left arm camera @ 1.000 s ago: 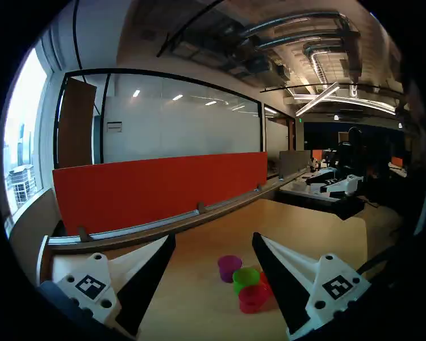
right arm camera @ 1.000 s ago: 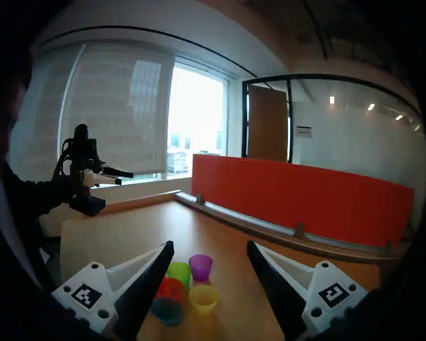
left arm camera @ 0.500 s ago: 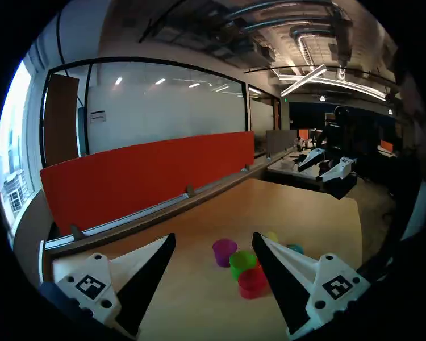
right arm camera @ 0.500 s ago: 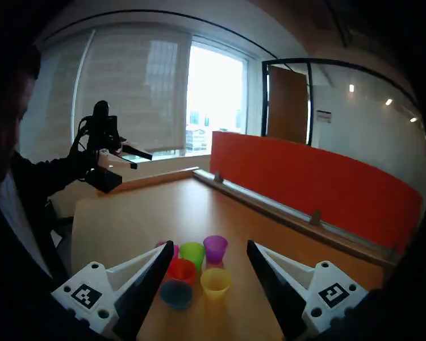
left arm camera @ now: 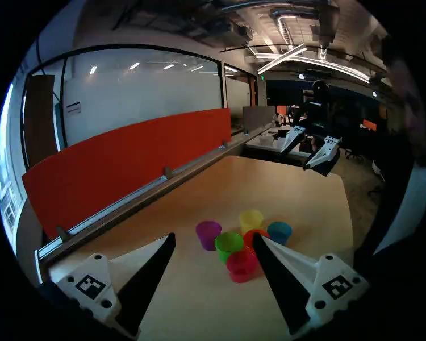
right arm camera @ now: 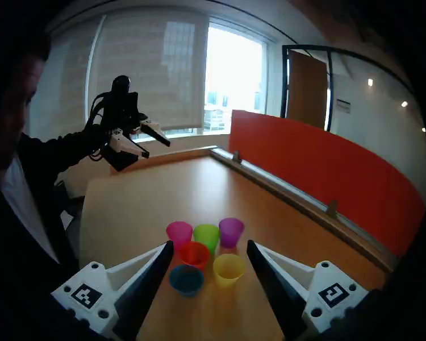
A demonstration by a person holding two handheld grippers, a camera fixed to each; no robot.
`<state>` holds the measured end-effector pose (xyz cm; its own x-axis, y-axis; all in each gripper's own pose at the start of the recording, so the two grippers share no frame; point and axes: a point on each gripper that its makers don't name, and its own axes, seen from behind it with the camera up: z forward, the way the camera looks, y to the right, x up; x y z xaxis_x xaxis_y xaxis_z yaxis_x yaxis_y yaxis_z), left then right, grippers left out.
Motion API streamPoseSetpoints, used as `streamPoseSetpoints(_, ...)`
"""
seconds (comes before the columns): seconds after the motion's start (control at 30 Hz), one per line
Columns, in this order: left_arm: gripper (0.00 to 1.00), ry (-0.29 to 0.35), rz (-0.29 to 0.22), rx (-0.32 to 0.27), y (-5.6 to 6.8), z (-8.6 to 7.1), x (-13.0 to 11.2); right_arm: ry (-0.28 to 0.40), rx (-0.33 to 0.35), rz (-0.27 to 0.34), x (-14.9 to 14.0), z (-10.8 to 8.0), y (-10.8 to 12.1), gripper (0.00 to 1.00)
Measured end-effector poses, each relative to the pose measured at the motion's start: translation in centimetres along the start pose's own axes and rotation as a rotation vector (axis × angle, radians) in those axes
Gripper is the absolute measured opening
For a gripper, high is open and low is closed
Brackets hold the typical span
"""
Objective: Pour water
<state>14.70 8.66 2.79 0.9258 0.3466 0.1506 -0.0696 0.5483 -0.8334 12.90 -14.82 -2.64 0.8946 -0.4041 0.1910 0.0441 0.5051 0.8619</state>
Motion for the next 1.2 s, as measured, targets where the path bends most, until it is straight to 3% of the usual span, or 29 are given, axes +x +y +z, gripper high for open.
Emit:
streamPoseSetpoints(0.3, 1.0, -0.045, 0.041, -0.054, 1.1, 1.2, -0.2, -0.063, 0.042, -0.025, -1.3, 0.7, -0.8, 1.0)
streamPoseSetpoints(1.2, 1.0, -0.121, 0.111, -0.123, 1.6, 4.1, -2.8, -0.179, 0.089, -0.044, -6.4, 3.8, -1.8, 1.0)
